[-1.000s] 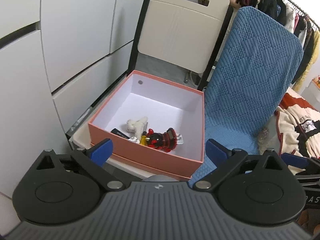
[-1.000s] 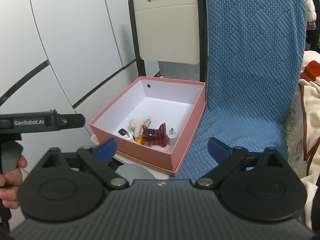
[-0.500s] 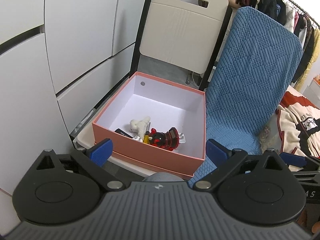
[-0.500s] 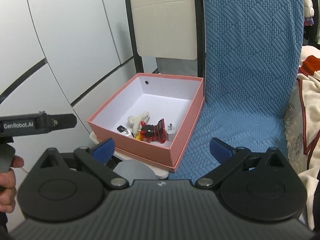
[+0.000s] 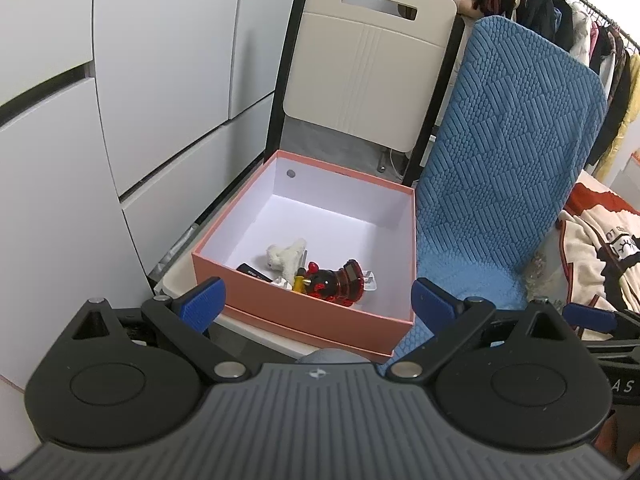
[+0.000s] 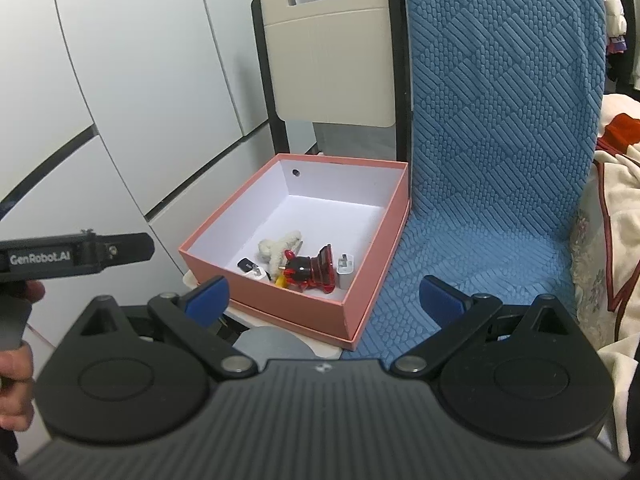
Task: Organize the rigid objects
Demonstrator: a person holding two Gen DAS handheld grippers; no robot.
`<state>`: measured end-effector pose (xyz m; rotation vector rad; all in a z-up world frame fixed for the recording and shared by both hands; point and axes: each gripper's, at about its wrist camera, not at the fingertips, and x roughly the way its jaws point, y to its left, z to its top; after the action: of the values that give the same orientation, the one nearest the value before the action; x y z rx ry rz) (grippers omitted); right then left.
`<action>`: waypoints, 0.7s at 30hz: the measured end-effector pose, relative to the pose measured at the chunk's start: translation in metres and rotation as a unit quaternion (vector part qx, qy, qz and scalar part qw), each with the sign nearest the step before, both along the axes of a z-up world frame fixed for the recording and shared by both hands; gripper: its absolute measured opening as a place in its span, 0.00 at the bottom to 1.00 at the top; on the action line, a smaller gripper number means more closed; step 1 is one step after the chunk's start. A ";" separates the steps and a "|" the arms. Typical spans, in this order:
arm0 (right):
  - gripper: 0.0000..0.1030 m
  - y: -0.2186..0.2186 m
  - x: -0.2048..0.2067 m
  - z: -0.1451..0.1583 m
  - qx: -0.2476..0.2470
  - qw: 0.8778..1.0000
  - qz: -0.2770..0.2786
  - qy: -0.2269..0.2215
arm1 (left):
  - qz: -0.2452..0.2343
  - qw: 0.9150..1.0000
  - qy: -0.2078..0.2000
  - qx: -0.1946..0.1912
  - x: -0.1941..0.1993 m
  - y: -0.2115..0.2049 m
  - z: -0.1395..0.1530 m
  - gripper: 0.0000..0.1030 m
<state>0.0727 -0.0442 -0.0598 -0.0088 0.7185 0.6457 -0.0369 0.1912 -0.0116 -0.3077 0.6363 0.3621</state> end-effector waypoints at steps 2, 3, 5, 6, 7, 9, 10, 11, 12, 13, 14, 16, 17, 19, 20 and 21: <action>1.00 0.000 0.000 0.000 0.000 1.000 0.000 0.001 | -0.001 1.000 0.000 -0.003 0.000 0.000 0.000 0.98; 1.00 0.000 0.000 0.000 0.000 1.000 0.000 0.001 | -0.001 1.000 0.000 -0.005 0.000 0.001 0.000 0.98; 1.00 0.000 0.000 0.001 -0.001 1.000 -0.001 0.000 | -0.002 1.000 0.000 -0.006 0.000 0.001 0.000 0.98; 1.00 0.000 -0.001 0.002 -0.001 1.000 0.000 -0.002 | -0.003 1.000 -0.001 -0.006 0.000 0.001 0.000 0.98; 1.00 0.000 -0.002 0.002 -0.001 1.000 0.000 -0.004 | -0.004 1.000 -0.002 -0.004 -0.001 0.000 0.000 0.98; 1.00 0.000 -0.002 0.002 -0.001 1.000 -0.001 -0.005 | -0.004 1.000 0.001 0.000 -0.001 -0.001 0.000 0.98; 1.00 0.000 -0.002 0.002 -0.001 1.000 -0.001 -0.004 | -0.005 1.000 0.000 -0.001 -0.001 0.000 0.000 0.98; 1.00 0.000 -0.003 0.002 0.000 1.000 -0.002 -0.003 | -0.007 1.000 -0.001 -0.003 -0.002 0.000 0.000 0.98; 1.00 0.001 -0.003 0.001 0.001 1.000 -0.002 -0.003 | -0.007 1.000 0.000 -0.003 -0.001 0.000 -0.001 0.98; 1.00 0.001 -0.003 0.002 0.001 1.000 -0.001 -0.003 | -0.006 1.000 0.002 -0.001 -0.001 0.000 -0.001 0.98; 1.00 0.002 -0.004 0.002 0.001 1.000 -0.001 -0.004 | -0.005 1.000 0.003 -0.001 -0.001 0.001 -0.002 0.98; 1.00 0.003 -0.004 0.002 0.000 1.000 -0.001 -0.005 | -0.004 1.000 0.003 -0.006 -0.001 0.002 -0.002 0.98; 1.00 0.003 -0.004 0.002 0.001 1.000 -0.001 -0.004 | -0.005 1.000 0.002 -0.007 -0.001 0.002 -0.002 0.98; 1.00 0.002 -0.004 0.002 0.001 1.000 -0.001 -0.005 | -0.006 1.000 0.001 -0.005 -0.001 0.002 -0.001 0.98; 1.00 0.002 -0.004 0.002 0.001 1.000 0.000 -0.004 | -0.005 1.000 0.001 -0.006 -0.001 0.002 -0.001 0.98; 1.00 0.002 -0.004 0.002 0.001 1.000 0.000 -0.004 | -0.005 1.000 0.001 -0.008 -0.001 0.003 -0.001 0.98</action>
<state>0.0687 -0.0423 -0.0573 -0.0096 0.7105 0.6452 -0.0377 0.1941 -0.0129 -0.3189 0.6433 0.3480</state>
